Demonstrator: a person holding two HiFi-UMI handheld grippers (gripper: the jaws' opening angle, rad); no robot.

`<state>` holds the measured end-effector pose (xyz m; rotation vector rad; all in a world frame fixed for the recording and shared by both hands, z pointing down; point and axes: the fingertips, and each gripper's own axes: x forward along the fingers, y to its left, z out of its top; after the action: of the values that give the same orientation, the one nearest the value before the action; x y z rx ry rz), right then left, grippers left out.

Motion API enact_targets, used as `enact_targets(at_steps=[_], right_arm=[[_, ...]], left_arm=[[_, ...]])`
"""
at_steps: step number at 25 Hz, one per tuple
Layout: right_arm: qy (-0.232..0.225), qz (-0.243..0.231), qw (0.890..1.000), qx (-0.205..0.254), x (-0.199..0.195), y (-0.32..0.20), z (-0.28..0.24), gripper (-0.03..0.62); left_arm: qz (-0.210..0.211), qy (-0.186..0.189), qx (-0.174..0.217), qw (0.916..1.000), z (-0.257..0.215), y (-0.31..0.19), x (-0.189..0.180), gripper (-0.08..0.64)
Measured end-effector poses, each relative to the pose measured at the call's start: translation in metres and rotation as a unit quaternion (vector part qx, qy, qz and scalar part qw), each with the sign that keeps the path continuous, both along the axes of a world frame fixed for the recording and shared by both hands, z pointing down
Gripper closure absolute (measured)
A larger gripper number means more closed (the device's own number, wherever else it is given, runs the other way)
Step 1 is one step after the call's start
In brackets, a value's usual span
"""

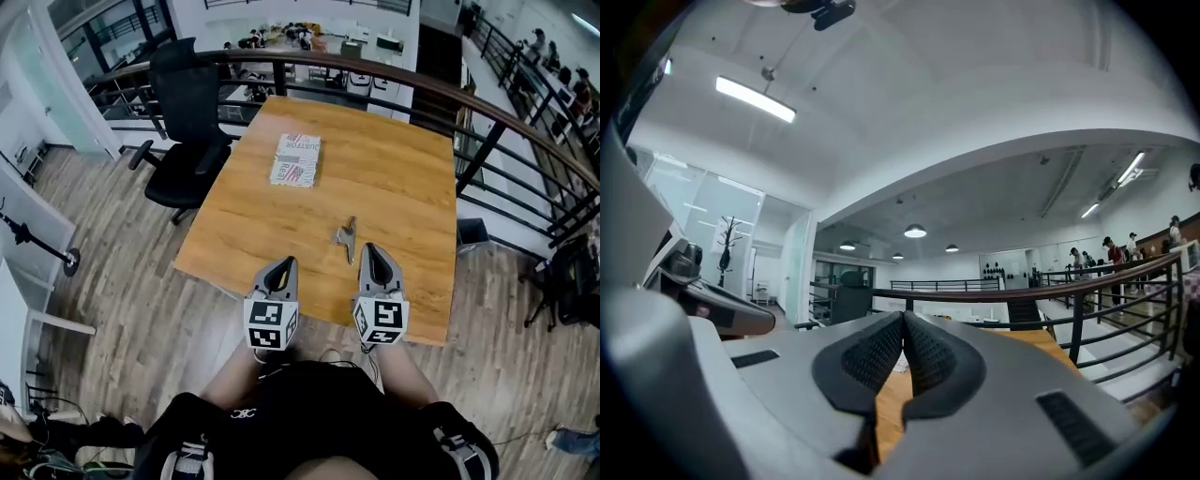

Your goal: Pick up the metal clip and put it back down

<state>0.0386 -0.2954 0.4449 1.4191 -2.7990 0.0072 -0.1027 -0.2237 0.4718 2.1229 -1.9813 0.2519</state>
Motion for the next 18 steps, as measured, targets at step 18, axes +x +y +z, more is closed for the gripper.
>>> enact_targets(at_steps=[18], right_arm=[[0.071, 0.152, 0.986, -0.025, -0.063, -0.127, 0.045, 0.522]], left_arm=[[0.137, 0.013, 0.015, 0.9903, 0.008, -0.161, -0.085, 0.548]])
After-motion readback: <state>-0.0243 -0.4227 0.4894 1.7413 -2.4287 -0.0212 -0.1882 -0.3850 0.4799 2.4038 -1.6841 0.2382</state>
